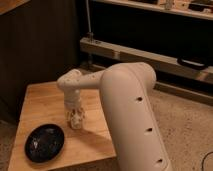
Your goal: Place the bottle in the ceramic bowl
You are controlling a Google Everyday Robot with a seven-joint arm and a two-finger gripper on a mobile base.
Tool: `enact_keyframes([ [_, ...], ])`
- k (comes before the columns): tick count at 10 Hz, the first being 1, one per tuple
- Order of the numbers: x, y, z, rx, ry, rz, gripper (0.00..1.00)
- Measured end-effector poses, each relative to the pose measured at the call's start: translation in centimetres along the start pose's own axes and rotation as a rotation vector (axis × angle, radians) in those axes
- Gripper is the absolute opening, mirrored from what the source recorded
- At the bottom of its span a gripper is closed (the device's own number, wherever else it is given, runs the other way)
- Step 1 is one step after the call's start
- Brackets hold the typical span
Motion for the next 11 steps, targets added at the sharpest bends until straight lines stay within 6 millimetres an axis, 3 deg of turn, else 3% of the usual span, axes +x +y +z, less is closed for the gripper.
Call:
enact_keyframes([
  [4,-0.3,-0.3,1.3,0.007,0.025,0.014,0.64],
  [8,-0.7,-0.5,1.3,0.009,0.029,0.035,0.30],
  [9,-0.9,-0.5,0.9,0.006,0.024,0.035,0.14],
  [10,-0.9,-0.6,0.5,0.004,0.018,0.030,0.05],
  [11,-0.8,-0.4,-0.2,-0.001,0.008,0.022,0.01],
])
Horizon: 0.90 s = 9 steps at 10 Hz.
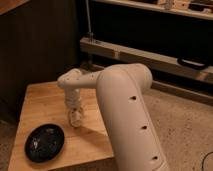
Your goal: Place the bottle in the ceramic bowl
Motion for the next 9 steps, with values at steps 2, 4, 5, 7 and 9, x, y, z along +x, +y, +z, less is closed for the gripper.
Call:
enact_keyframes([
  [2,0.3,1.3,-3.2,-0.023,-0.048,-0.048,0.00],
  [4,0.9,2.7,-6.7,-0.054,-0.093,-0.109,0.00],
  [5,1.4,3.8,-8.1,-0.070,-0.116,-0.152,0.00],
  [7,2.3,5.8,-9.5,-0.096,-0.149,-0.223,0.00],
  [9,3.2,7.6,-10.9,-0.120,-0.180,-0.292,0.00],
])
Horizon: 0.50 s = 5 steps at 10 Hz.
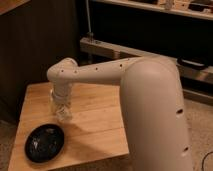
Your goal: Place the bottle in the ceramic bowl
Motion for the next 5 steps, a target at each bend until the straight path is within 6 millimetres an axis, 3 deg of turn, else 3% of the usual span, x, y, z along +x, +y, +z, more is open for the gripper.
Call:
enact_keyframes([
  [5,1.8,6.9,0.1,-0.062,-0.005,-0.224,0.00],
])
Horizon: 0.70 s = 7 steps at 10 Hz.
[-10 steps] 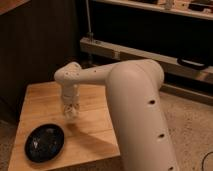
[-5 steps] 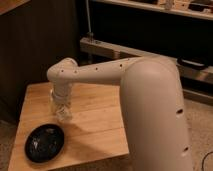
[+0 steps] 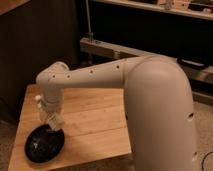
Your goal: Place the bottle in the ceramic bowl
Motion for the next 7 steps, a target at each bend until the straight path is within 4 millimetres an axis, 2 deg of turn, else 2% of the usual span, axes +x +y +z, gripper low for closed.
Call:
enact_keyframes([
  [2,0.3,1.9,0.7,-0.019,0.012,-0.087,0.00],
  [4,0.6,3.6,2.4,-0.029,0.044,-0.169,0.00],
  [7,1.3,4.0,5.5,-0.042,0.083,-0.228,0.00],
])
